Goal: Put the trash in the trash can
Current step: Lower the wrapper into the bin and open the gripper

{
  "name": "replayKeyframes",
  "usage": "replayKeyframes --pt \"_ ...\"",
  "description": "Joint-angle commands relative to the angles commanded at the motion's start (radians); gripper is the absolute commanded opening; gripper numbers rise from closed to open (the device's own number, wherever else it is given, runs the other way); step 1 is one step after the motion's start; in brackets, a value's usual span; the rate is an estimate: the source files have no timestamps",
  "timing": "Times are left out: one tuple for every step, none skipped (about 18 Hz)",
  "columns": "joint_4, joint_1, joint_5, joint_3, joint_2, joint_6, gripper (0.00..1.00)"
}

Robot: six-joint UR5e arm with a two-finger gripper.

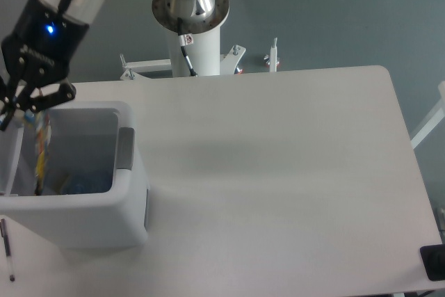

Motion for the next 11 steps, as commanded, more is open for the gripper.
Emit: replayKeyframes --pt "0.000 0.000 0.000 -0.003 0.000 0.003 0.18" --pt "0.002 0.000 0.000 0.000 -0.003 0.014 0.46" --pt "0.000 0.000 0.002 0.003 -0.005 0.035 0.70" --pt "0.000 0.002 0.018 0.005 -0.002 0.054 1.00" --pt "-0.002 0.002 0.046 0.005 0.000 0.061 1.00" --pt "-0.003 0.005 0.073 0.009 0.002 0.064 1.00" --pt "-0.002 0.008 0.093 0.012 0.002 0.064 1.00" --pt "-0.002 0.018 0.104 0.015 0.000 0.067 1.00" --pt "-0.002 0.043 0.107 0.017 0.002 0.077 1.00" --pt "-0.002 0.066 0.107 0.020 0.003 0.087 1.00" --pt "-0.002 0.090 0.107 0.024 0.003 0.095 1.00"
